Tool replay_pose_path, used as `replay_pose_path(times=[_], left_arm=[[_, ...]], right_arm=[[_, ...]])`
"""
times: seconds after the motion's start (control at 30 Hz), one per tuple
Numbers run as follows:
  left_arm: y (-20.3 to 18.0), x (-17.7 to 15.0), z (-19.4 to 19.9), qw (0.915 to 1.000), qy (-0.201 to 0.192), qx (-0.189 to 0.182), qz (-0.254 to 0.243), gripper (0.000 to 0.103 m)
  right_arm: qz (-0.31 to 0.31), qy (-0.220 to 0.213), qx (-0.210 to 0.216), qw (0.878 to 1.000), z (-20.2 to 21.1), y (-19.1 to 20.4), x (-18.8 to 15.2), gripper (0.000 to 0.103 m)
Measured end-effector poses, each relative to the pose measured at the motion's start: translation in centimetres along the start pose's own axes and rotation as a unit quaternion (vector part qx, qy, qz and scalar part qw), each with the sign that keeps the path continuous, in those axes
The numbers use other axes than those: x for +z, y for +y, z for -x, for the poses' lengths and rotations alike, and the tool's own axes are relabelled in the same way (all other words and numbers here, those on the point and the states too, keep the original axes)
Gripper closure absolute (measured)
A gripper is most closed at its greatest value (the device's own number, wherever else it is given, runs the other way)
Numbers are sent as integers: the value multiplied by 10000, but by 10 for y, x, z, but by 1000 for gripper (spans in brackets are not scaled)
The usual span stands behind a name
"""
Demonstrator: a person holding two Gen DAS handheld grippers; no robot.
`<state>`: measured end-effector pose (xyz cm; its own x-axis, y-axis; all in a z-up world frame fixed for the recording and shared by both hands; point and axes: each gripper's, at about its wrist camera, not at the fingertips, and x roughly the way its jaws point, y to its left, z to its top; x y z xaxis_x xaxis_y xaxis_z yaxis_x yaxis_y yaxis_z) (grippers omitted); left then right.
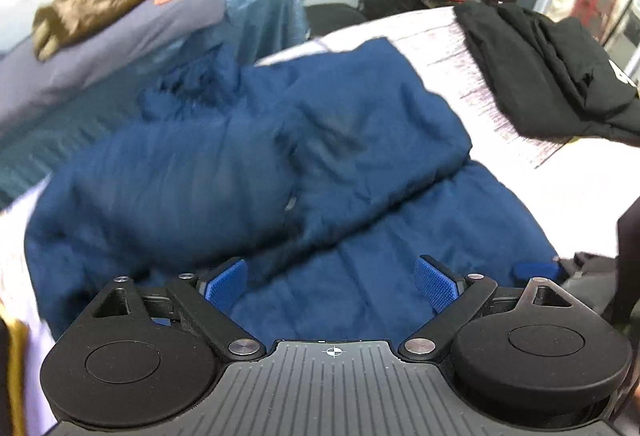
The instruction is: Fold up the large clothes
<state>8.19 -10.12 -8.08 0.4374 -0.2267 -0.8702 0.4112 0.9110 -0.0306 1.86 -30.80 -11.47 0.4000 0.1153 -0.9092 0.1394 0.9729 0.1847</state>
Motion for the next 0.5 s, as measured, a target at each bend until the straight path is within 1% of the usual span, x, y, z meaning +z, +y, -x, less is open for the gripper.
replay_pose_path(times=[0.1,0.23,0.3,0.4,0.5], left_arm=[[16,-21,-10,9986,263,190,426,0],[51,-47,-10,9928,329,783,840,0],[74,-59,-9,9874,389,1004,1162,0],[108,-82,-5,9761,463,1210,1745,0],[130,-104,1,9651,538,1387,2153,0]], right_arm=[[-33,-83,6,10000,3,-1,3,1],[-4,-270,102,9996,5,-1,10,1],[108,-284,169,9994,4,4,16,1],[303,-315,290,9986,-1,19,28,1],[410,-475,714,9955,-4,37,44,2]])
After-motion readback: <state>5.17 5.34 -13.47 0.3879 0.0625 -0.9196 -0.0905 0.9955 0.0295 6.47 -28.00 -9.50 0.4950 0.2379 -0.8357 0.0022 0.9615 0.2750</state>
